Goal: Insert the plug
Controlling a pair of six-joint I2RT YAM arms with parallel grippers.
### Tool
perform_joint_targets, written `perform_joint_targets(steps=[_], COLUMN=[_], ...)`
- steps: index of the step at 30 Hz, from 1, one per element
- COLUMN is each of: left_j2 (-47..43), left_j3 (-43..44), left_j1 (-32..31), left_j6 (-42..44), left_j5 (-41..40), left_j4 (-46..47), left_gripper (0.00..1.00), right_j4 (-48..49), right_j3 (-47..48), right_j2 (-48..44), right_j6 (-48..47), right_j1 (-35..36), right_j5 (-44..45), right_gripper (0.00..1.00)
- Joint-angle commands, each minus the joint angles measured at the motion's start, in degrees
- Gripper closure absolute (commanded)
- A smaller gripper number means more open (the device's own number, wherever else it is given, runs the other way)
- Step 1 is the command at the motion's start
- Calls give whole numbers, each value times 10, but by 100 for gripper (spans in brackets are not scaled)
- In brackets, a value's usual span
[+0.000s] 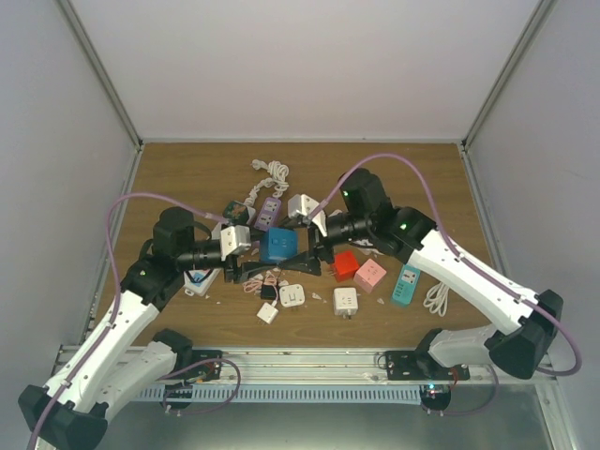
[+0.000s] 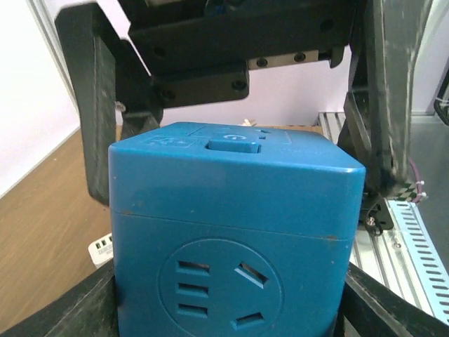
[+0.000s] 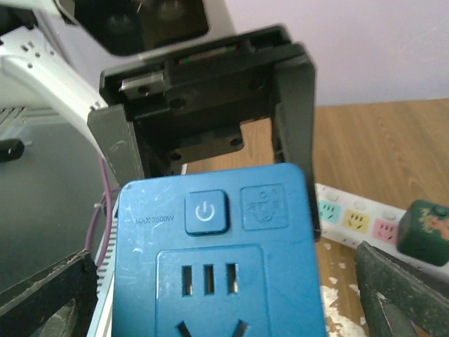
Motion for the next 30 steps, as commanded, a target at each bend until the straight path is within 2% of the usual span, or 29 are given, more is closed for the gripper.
perform_joint_targets(steps=[1,7,12,15,17,20,26,28,30], left_j2=[-9,-9,-10,-19,-24,-33,-109,-150,-186], left_j3=[-5,-14,-15,-18,-23,-33,-94,-112,-113], left_j1=[0,0,0,0,0,0,0,0,0], left_j6=[24,-7,-23,-57,-76,-122,-260,-294,-315], left_j5=[17,51,45,16,-8,-100,-437,-536,-602], left_j4=[14,22,31,58,74,90,145,146,131], left_gripper=[54,55,53,43,24,3,1,1,1], right_j4=[-47,-34,-30,-25,-10,44,195,245,281], right_j3=[19,26,22,21,16,-4,-80,-105,-118], right_j2=[15,8,7,8,4,-11,-24,-16,5], right_j6=[-61,-62,-60,-55,-45,-10,103,159,195], right_j1=[17,22,25,26,26,26,25,24,24], right_j5=[-6,-35,-28,-14,-1,39,146,178,190], right_gripper=[4,23,50,59,63,65,66,66,66])
